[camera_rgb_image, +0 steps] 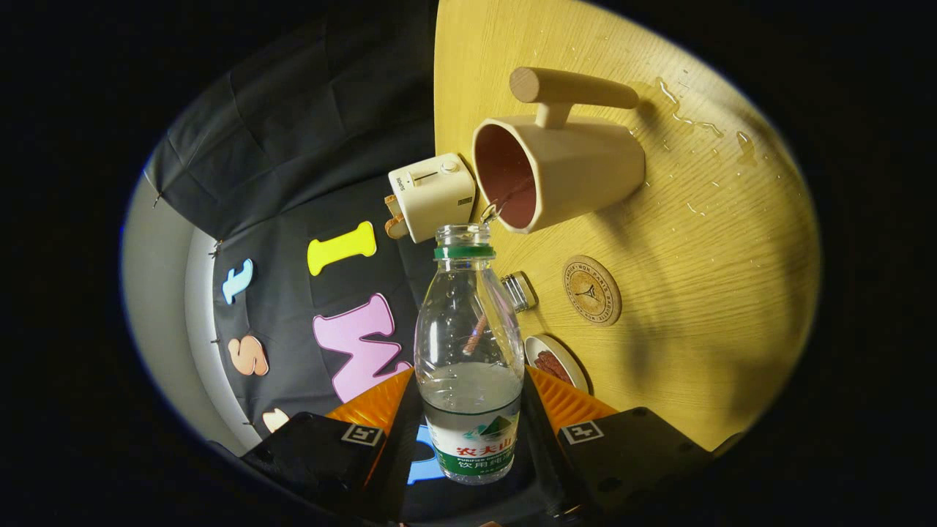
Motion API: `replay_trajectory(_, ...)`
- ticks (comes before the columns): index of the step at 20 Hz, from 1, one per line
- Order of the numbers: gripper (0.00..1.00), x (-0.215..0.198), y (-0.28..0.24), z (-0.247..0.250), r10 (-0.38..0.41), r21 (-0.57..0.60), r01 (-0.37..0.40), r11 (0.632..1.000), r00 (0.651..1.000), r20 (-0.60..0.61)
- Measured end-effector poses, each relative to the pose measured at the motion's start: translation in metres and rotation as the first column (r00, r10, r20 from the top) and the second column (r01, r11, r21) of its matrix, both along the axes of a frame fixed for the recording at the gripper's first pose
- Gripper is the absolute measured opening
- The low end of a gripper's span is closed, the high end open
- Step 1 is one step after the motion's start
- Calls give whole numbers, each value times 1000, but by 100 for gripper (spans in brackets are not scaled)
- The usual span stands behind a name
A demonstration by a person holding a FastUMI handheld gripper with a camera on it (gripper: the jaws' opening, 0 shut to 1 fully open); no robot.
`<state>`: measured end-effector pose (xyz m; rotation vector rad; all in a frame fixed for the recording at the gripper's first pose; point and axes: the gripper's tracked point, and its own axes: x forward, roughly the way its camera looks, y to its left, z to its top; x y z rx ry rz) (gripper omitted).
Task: Take the bottle from table, then pour the juice into the cup, finally place the bottle on the coaster
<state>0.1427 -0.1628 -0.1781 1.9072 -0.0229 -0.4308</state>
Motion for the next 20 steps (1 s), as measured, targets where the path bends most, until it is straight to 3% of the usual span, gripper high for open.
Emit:
replay_trajectory(11,73,5,-8,17,-69,88,65,994,997,36)
replay_trajectory(20,73,6,-38,51,-245,219,218,951,964,107)
